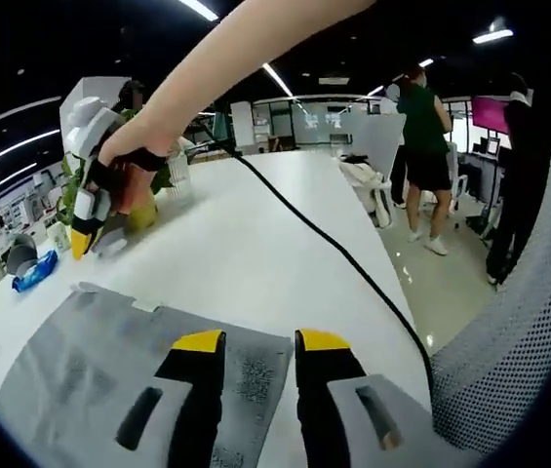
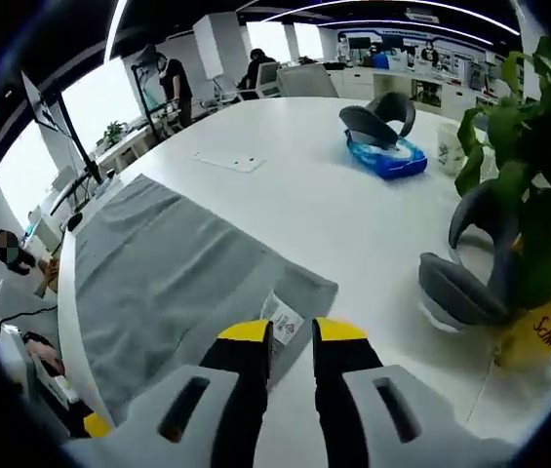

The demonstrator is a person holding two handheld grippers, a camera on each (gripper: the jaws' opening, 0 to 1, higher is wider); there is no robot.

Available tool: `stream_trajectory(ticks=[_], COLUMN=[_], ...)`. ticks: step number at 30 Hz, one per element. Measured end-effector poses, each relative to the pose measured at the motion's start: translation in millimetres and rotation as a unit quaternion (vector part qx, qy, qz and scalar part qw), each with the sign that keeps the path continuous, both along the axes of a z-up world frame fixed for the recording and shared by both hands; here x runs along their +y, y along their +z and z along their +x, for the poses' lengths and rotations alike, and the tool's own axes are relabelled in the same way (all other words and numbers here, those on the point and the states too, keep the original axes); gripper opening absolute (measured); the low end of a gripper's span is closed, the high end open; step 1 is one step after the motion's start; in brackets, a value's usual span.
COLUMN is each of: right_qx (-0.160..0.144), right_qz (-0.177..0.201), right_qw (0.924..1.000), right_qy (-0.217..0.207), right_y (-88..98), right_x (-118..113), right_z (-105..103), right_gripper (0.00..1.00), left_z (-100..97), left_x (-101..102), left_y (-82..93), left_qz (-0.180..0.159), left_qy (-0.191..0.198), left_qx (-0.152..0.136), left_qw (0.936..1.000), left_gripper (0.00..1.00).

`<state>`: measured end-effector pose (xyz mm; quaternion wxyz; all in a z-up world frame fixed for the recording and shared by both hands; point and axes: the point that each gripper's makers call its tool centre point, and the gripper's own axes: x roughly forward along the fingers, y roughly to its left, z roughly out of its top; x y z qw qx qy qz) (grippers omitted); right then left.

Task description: Fold the towel on the table until its edges align and the towel forms a compact rectangular stack.

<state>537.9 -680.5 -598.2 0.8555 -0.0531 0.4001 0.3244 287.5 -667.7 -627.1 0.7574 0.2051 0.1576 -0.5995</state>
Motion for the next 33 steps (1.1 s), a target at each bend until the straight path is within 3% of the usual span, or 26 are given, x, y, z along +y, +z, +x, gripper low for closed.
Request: stream_trajectory(ticks=[6,10,14,17,21,24,27,31,33], right_qx=[0.015,0.033,0.037,0.038,0.040,0.041,0.041,0.030,0.025], right_qz=[0.007,0.066,0.086,0.080,0.078,0.081,0.078,0.077,0.072], right_qw=[0.9997,0.9968,0.9940,0.9945,0.9945,0.9939,0.9938,0.9935,0.9936], right_qy=[-0.020,-0.032,-0.056,-0.057,-0.058,-0.063,-0.068,-0.079,-0.084], right_y=[-5.7,0.6,2.5,-0.5,-4.4,-6.9,-8.4,-6.9,-7.0], right_x=[6,20,15,12,9,7,4,-1,-3], right_z=[0,-6,-4,-5,-7,-6,-6,-1,2], right_gripper=[0.14,0.14,0.14,0.14,0.14,0.14,0.15,0.15,0.15], left_z=[-12.8,-17.3,-14.7,-19.1,-12.5,-6.2,-3.0,-6.6,-11.4], left_x=[-5,-10,-8,-6,-13,-13,-12,-10,-11], left_y=[-9.8,-14.5,-24.3,-32.2,-30.2,-30.0,-29.7,-26.6,-16.2], left_qz=[0.003,0.007,0.020,0.039,0.012,0.014,0.002,0.005,-0.006], left_qy=[-0.011,-0.013,0.002,-0.011,0.016,0.029,0.058,0.054,0.051], left_qx=[0.030,0.027,0.038,0.030,0.060,0.056,0.098,0.101,0.094], left_qw=[0.9995,0.9995,0.9991,0.9987,0.9980,0.9979,0.9935,0.9934,0.9942], left_gripper=[0.15,0.15,0.18,0.19,0.18,0.12,0.07,0.03,0.03])
